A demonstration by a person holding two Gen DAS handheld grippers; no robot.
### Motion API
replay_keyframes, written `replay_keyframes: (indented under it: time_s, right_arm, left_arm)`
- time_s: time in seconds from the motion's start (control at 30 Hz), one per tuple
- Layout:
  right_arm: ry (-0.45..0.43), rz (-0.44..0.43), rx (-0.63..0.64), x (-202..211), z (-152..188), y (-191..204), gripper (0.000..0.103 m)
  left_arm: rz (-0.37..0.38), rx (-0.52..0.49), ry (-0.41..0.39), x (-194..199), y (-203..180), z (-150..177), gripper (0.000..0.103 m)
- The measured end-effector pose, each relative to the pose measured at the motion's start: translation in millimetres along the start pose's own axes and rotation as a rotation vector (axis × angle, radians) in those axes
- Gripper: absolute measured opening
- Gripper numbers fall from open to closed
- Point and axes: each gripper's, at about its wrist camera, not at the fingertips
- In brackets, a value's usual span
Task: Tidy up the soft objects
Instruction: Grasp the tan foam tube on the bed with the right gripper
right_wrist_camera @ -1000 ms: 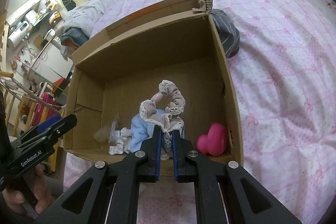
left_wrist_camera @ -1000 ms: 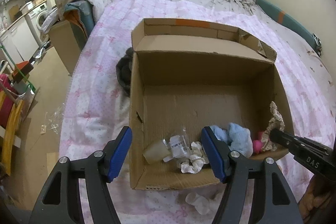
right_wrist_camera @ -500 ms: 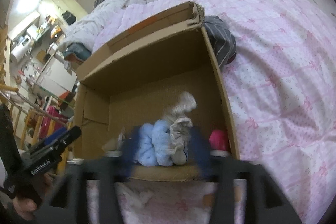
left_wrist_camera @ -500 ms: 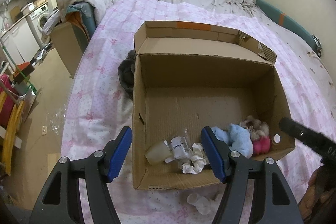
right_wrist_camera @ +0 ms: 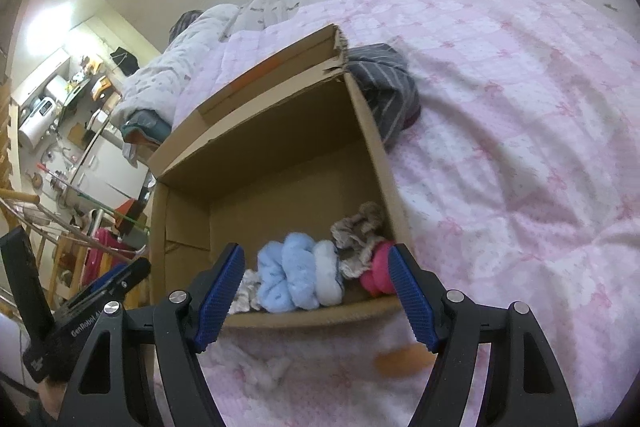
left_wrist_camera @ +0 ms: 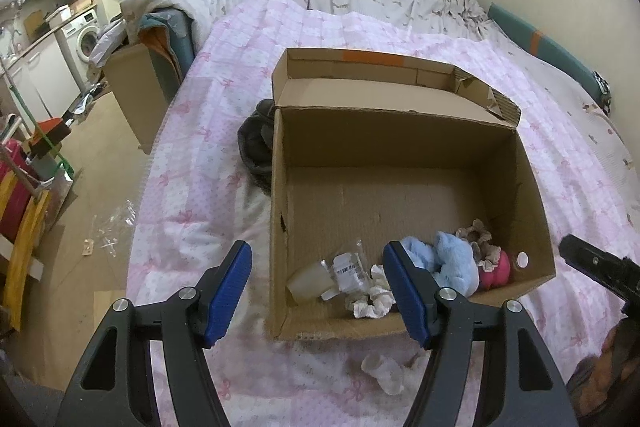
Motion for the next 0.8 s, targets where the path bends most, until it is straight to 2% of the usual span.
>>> replay_keyframes:
  time_s: [0.2,0.4,0.47,0.6,0.73,0.77,0.8]
  right_arm:
    - [0.026,0.021,-0.018,17,10,-16,0.078]
    - [0.134,0.047,-0.026,15,21,-31,0.078]
    - [0.156,0.089,-0.018,13,25,-37,0.078]
    - [0.256,0.249,0.004,-14,36,-51,0.078]
    - [0.273,0.329,0.112,-38,42,-38,0.078]
    - [0.284,0.347,0.135,-45,44,-36,0.075]
    - [0.301,0.357,0.146,-52,45,-35,0.065]
  left_arm:
    - [0.01,0.029,0.024,9,0,20,0.065]
    - [0.037,0.059,0.047,15,-2,36,0.065]
    - [0.042,0.078,0.059,15,-1,41,0.065]
    - [0.05,0.098,0.1,9,0,49,0.065]
    - [0.044,0.072,0.112,7,-3,54,0.065]
    - [0.045,0.076,0.111,8,-3,54,0.065]
    - [0.049,0.08,0.112,7,-2,54,0.065]
Point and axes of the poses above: each gripper's, at about its wrist camera, not at the fingertips, and x roughly against the way its jaws point, y to its left, z to its underside, and after that the axes turned 13 degrees about -x, right-handed
